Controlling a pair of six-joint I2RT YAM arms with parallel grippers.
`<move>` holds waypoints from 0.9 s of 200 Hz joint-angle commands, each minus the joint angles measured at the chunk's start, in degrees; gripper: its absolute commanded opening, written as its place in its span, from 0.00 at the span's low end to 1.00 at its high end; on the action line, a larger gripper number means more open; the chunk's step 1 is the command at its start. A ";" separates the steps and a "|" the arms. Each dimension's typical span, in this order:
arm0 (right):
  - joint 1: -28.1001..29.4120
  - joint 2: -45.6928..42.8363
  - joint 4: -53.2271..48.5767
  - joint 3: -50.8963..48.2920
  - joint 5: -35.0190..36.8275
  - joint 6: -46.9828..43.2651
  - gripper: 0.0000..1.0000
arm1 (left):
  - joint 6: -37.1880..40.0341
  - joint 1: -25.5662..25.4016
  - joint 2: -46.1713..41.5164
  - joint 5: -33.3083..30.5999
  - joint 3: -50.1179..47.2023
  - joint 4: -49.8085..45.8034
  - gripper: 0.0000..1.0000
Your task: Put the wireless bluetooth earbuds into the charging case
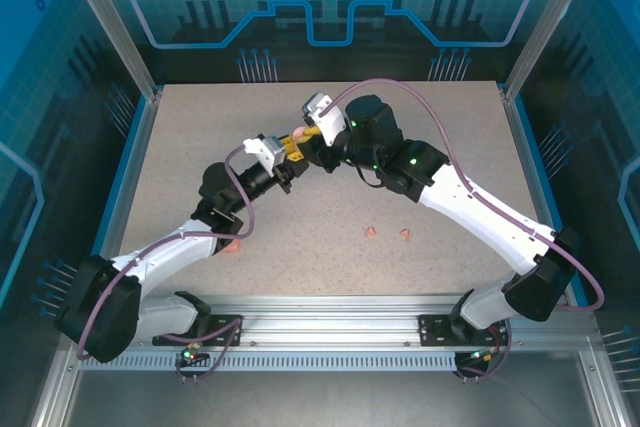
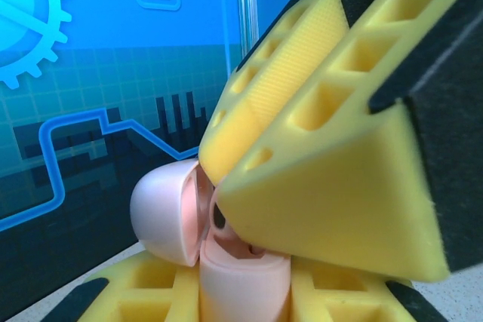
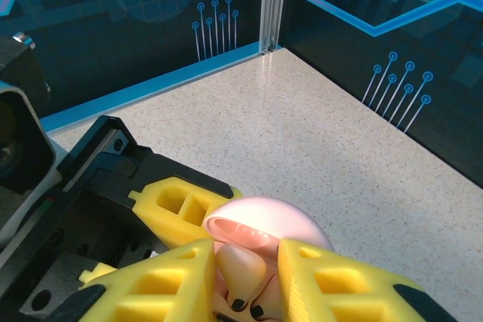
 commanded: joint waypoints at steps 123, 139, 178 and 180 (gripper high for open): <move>-8.23 3.10 -14.15 19.18 0.63 17.31 0.65 | 0.26 -0.38 -0.10 0.63 -0.46 4.12 0.00; -9.06 7.78 -19.88 25.17 0.68 17.52 0.65 | 0.28 -0.37 0.20 0.90 -0.29 3.99 0.00; -9.31 22.46 -33.77 43.92 0.17 16.86 0.64 | -0.27 -0.46 0.70 1.51 0.17 3.90 0.00; -9.22 23.13 -34.33 44.71 0.10 16.86 0.64 | -0.29 -0.41 0.72 1.46 0.19 3.88 0.00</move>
